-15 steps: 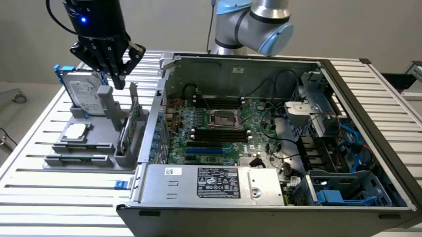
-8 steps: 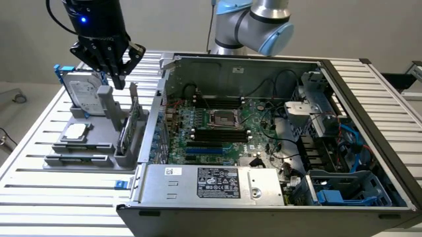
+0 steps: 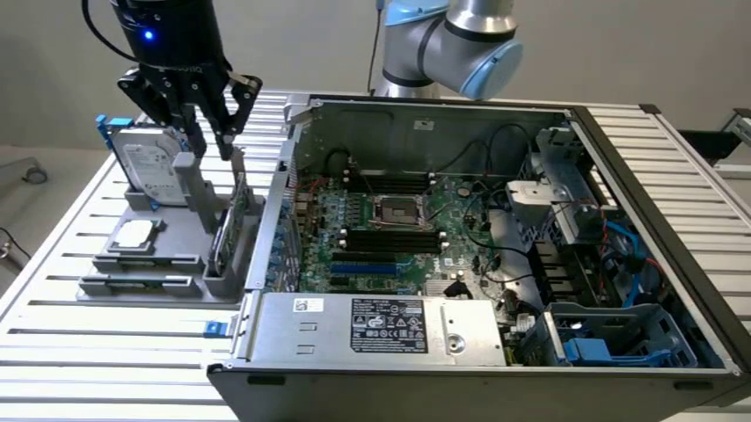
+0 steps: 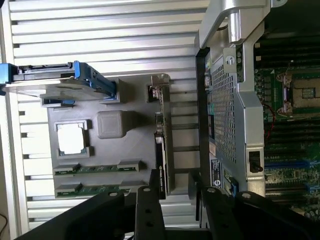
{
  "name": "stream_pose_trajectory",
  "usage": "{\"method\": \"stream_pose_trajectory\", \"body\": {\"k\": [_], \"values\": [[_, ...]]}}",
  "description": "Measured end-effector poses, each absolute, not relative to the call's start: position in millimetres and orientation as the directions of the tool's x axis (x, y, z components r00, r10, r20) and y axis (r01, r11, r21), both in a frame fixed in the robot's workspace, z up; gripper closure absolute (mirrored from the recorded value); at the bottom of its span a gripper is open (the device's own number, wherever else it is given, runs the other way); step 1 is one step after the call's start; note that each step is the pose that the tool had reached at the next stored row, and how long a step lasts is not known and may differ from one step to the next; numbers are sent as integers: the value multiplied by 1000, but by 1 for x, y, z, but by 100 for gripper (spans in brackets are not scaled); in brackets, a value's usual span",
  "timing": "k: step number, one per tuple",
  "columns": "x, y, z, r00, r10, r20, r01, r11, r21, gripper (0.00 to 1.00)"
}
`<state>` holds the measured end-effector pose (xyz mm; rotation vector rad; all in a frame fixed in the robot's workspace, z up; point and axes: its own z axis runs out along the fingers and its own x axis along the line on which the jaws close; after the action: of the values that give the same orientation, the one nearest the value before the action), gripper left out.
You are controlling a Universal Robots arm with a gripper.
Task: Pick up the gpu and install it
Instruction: 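Pick up the gpu and move the gpu toward the slot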
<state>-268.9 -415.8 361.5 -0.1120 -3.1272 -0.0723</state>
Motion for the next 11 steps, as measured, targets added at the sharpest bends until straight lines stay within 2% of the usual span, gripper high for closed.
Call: {"method": "stream_pose_trajectory", "body": {"k": [1, 2, 11], "values": [[-269, -416, 360, -997, 71, 13, 72, 996, 45, 64], [-269, -416, 358, -997, 71, 13, 72, 996, 45, 58], [-269, -416, 342, -998, 57, 13, 57, 997, 45, 58]]}}
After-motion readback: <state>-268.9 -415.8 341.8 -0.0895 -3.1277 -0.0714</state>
